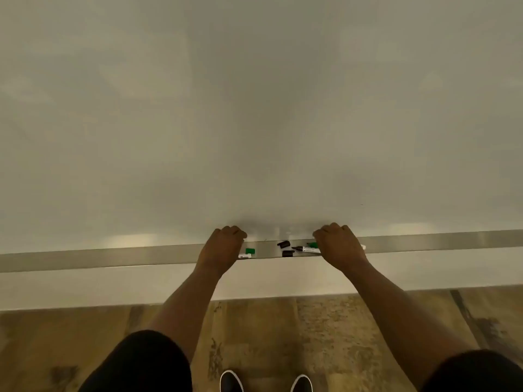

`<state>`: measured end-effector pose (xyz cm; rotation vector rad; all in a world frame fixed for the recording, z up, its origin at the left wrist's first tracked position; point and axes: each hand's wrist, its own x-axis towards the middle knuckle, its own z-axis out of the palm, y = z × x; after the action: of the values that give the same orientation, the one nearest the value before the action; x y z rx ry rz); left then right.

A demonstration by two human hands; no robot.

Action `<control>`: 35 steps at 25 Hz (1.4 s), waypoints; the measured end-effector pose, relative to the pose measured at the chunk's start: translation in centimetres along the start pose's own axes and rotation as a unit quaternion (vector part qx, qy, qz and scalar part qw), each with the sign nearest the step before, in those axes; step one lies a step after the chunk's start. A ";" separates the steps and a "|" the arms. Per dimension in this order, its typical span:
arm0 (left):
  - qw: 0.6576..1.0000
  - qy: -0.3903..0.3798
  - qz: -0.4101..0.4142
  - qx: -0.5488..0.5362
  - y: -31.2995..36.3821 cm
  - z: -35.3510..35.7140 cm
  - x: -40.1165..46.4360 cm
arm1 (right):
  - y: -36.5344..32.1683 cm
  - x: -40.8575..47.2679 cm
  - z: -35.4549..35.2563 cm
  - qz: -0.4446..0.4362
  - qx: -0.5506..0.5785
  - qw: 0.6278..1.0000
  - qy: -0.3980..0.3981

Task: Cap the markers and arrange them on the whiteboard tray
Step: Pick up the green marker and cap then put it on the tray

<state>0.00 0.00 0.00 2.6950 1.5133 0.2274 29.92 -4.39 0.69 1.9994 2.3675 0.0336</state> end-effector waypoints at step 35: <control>0.989 -0.073 -0.071 -0.108 1.5 5.3 2.1 | 2.1 0.8 4.7 0.057 0.045 0.996 -0.049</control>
<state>3.13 1.16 -4.89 2.3720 1.5338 0.1726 32.05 -3.32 -3.90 2.1217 2.2307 -0.1657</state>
